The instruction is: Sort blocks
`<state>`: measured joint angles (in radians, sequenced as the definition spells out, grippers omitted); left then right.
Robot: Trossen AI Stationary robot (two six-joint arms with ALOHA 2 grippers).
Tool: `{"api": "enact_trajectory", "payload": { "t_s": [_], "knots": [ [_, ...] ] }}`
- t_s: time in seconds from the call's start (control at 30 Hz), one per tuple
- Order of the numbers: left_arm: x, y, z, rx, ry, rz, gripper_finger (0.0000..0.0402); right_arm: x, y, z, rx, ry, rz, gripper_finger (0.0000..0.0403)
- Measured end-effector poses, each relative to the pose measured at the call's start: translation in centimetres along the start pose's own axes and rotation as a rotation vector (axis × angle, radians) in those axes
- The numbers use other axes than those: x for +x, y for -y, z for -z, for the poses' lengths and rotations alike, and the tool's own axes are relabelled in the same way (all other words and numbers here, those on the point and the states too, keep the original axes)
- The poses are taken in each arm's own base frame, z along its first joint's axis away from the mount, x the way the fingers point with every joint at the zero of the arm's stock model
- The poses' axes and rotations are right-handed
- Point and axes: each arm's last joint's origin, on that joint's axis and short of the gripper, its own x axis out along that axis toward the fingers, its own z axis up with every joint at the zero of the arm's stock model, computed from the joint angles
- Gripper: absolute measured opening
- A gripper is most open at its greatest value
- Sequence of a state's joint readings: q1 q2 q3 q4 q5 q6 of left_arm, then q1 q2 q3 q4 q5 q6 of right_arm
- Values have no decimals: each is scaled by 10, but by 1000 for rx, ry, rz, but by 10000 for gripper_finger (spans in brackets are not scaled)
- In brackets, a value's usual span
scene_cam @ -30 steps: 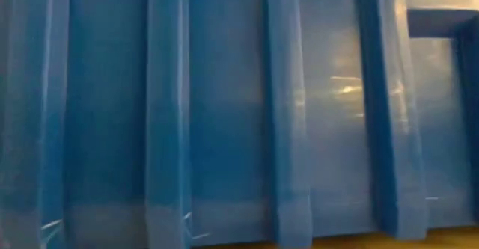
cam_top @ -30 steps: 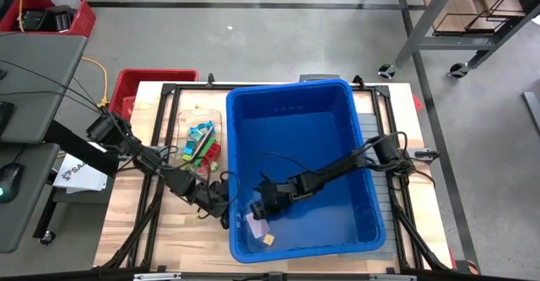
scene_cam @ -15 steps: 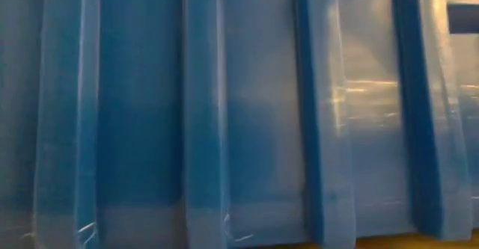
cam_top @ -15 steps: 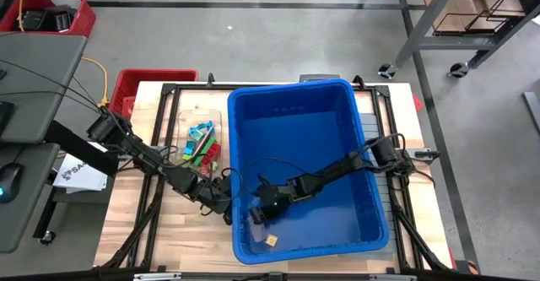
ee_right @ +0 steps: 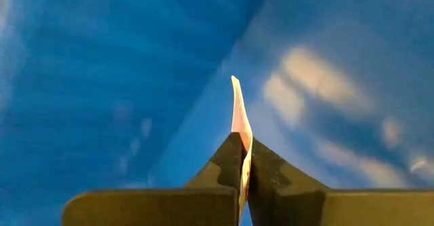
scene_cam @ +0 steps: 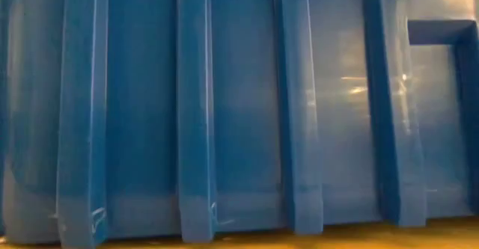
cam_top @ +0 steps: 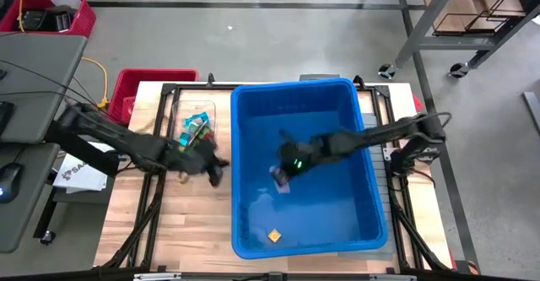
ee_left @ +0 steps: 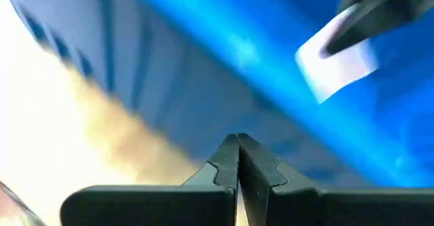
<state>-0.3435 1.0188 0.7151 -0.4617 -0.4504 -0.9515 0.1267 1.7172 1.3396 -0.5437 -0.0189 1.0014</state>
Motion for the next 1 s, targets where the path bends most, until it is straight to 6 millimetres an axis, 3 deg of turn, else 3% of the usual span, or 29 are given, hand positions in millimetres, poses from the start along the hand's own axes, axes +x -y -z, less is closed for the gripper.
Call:
{"api": "enact_trajectory", "payload": {
  "t_s": [0.2,0.4,0.5,0.7,0.83,1.0],
  "knots": [
    [-47,-19,-29,-114,293,38,0,-41,12,-43,57,273,-35,0],
    [-94,-28,-55,-196,577,177,0,-47,-1,-93,111,601,-367,0],
    [-116,-31,-65,-190,710,248,0,-35,-8,-112,148,700,-497,0],
    [-149,-42,-74,-186,882,333,0,6,-39,-150,82,657,-568,0],
    [-154,-48,-73,-195,901,335,0,27,-63,-175,47,647,-571,0],
    [-156,-48,-73,-203,904,339,0,52,-73,-201,54,622,-462,0]
  ]
}}
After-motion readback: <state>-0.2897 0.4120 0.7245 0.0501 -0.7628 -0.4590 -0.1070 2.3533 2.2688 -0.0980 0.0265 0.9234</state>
